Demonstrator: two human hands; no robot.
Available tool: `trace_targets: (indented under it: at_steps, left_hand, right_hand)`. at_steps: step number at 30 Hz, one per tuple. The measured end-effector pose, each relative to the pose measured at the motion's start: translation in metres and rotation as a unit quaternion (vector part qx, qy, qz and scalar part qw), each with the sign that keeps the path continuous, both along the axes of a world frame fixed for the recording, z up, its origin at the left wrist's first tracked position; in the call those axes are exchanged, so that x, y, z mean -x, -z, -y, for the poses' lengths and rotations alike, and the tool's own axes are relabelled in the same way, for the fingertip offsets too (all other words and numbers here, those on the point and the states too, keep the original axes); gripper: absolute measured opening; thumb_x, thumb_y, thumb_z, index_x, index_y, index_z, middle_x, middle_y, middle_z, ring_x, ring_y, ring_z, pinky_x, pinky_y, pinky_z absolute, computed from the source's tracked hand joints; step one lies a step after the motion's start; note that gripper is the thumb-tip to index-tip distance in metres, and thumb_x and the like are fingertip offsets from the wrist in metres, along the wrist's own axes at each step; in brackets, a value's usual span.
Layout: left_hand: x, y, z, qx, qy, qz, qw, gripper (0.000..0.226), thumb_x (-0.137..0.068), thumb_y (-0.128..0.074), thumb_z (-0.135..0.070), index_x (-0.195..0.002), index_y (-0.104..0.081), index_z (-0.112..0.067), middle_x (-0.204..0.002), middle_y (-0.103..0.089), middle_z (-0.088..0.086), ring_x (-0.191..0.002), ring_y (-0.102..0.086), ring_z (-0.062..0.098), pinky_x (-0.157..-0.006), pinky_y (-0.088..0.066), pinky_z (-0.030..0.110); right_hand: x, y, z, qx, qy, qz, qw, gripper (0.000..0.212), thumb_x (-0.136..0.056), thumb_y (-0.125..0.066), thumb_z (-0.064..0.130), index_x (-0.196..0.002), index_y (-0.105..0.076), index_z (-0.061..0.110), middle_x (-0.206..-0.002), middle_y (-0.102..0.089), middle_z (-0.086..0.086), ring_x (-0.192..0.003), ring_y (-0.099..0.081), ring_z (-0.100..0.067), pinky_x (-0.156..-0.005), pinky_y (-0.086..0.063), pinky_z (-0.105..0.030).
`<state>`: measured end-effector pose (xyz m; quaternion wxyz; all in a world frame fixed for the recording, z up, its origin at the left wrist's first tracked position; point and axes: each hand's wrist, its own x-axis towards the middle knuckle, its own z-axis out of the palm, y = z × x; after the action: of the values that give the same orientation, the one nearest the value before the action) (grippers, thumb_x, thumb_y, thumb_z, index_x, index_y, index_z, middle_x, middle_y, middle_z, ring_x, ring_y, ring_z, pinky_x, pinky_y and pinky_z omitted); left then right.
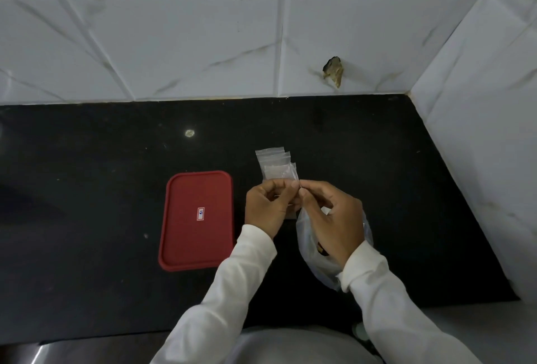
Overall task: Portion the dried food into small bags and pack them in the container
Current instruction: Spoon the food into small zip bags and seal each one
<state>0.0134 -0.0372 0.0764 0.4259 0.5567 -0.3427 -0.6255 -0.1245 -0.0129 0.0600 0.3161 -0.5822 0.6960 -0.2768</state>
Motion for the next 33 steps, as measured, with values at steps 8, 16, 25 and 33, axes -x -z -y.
trace_targets:
  at_steps: [8, 16, 25, 33]
  left_hand:
    - [0.008, 0.01, 0.002, 0.094, 0.05, 0.149, 0.983, 0.009, -0.099, -0.055, -0.011, -0.094, -0.064, -0.012, -0.089, -0.067, 0.003, -0.08, -0.066, 0.004, -0.073, -0.055, 0.02]
    - [0.014, 0.013, -0.001, 0.094, 0.074, 0.18, 0.976, 0.015, -0.103, -0.045, -0.01, -0.091, -0.053, -0.016, -0.089, -0.06, 0.001, -0.083, -0.061, 0.011, -0.077, -0.055, 0.024]
    - [0.016, 0.017, -0.002, 0.076, 0.043, 0.133, 0.987, 0.006, -0.094, -0.065, -0.028, -0.095, -0.065, -0.022, -0.093, -0.071, -0.002, -0.09, -0.07, 0.012, -0.09, -0.057, 0.043]
    - [0.018, 0.017, 0.003, 0.092, 0.022, 0.187, 0.978, 0.008, -0.093, -0.067, -0.025, -0.088, -0.07, -0.02, -0.082, -0.073, -0.004, -0.082, -0.07, 0.007, -0.084, -0.06, 0.036]
  right_hand:
    - [0.01, 0.002, 0.012, -0.055, -0.059, -0.002, 0.997, 0.04, -0.079, -0.066, 0.05, -0.114, -0.064, 0.031, -0.105, -0.068, 0.008, -0.097, -0.065, -0.006, -0.092, -0.053, -0.032]
    - [0.016, -0.007, 0.015, -0.073, -0.052, 0.073, 0.993, 0.016, -0.086, -0.071, 0.028, -0.102, -0.068, 0.027, -0.092, -0.072, 0.01, -0.086, -0.068, 0.001, -0.082, -0.056, -0.02]
    - [0.012, -0.01, 0.009, -0.039, 0.041, 0.199, 0.978, 0.011, -0.09, -0.067, 0.028, -0.098, -0.074, 0.027, -0.091, -0.073, 0.009, -0.088, -0.069, -0.003, -0.083, -0.057, -0.028]
    - [0.007, -0.006, 0.014, -0.052, 0.051, 0.211, 0.975, 0.009, -0.091, -0.064, 0.023, -0.096, -0.071, 0.021, -0.085, -0.074, 0.003, -0.081, -0.071, -0.008, -0.079, -0.06, -0.033]
